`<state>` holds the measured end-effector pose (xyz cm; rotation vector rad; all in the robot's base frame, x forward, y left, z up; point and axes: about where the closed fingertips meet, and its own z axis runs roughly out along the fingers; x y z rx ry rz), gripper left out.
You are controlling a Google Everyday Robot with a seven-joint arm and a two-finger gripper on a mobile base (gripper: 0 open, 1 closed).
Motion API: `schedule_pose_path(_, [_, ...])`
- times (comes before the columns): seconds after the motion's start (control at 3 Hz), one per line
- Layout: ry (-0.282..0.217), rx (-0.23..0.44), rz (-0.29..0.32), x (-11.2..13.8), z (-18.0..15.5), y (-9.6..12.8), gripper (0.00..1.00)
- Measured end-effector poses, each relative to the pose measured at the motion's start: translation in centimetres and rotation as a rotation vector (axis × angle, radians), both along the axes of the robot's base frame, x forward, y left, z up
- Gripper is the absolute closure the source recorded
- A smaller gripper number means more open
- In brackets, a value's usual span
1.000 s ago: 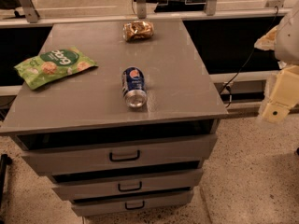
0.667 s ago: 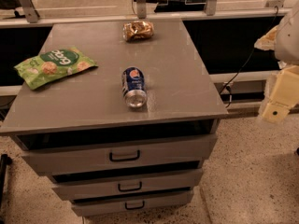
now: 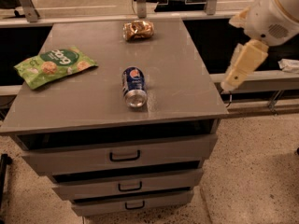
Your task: Pick orange can
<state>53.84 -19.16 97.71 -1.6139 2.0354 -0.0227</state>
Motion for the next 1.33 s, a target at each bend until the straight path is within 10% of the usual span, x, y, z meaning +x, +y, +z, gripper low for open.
schedule_pose_path(0.67, [-0.224, 0.281, 0.027, 14.0, 2.0, 6.3, 0.00])
schedule_pose_path(1.33, [-0.231, 0.320, 0.019, 15.5, 1.4, 7.4, 0.00])
